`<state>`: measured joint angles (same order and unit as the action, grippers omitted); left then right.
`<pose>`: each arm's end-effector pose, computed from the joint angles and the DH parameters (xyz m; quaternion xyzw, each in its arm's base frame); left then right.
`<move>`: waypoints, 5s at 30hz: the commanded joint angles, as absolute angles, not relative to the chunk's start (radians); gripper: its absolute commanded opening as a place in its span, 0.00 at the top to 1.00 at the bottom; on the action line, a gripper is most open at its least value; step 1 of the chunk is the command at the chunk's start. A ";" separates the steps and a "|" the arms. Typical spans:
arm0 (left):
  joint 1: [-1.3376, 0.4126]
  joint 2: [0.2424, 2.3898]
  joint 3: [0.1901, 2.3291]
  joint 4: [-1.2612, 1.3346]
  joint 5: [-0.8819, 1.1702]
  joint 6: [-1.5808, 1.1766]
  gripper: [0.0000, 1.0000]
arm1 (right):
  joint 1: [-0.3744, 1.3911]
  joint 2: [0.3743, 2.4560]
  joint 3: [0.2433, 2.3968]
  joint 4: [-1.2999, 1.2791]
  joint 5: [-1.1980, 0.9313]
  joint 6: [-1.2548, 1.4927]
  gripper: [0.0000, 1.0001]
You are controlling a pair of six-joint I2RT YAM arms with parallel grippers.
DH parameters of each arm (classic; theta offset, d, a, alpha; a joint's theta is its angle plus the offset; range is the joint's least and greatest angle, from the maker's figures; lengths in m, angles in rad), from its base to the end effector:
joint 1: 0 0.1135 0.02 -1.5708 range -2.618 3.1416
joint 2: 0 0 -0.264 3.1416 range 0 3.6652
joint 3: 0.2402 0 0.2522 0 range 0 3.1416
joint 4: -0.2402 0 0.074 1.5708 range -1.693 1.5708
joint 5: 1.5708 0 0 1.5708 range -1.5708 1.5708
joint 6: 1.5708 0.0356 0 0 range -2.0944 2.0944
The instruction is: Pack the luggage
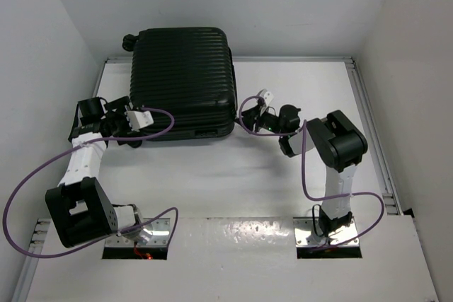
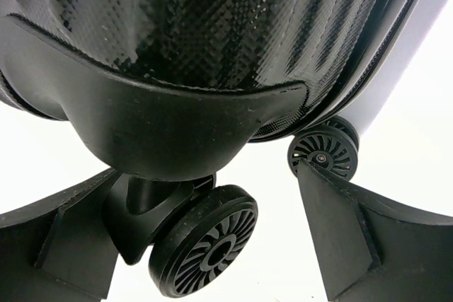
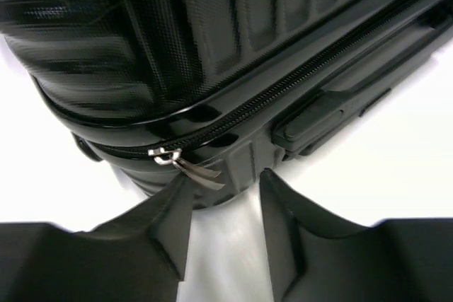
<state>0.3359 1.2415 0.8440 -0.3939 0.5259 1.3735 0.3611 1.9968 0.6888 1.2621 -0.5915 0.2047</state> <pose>0.2489 0.0680 0.2493 0.5287 0.7267 0.1189 0.4222 0.3243 0.1437 0.1282 -0.2547 0.6739 0.3868 0.5756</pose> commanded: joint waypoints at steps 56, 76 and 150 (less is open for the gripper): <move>0.592 1.063 0.980 -0.572 0.577 0.689 0.01 | 0.244 1.714 0.781 0.819 -0.990 0.077 0.64; 0.583 1.052 0.951 -0.465 0.525 0.589 0.01 | 0.327 1.801 0.839 0.647 -0.733 -0.118 0.50; 0.403 1.658 1.292 -0.095 0.166 0.198 0.00 | 0.295 2.793 2.248 0.880 -0.590 -0.133 1.00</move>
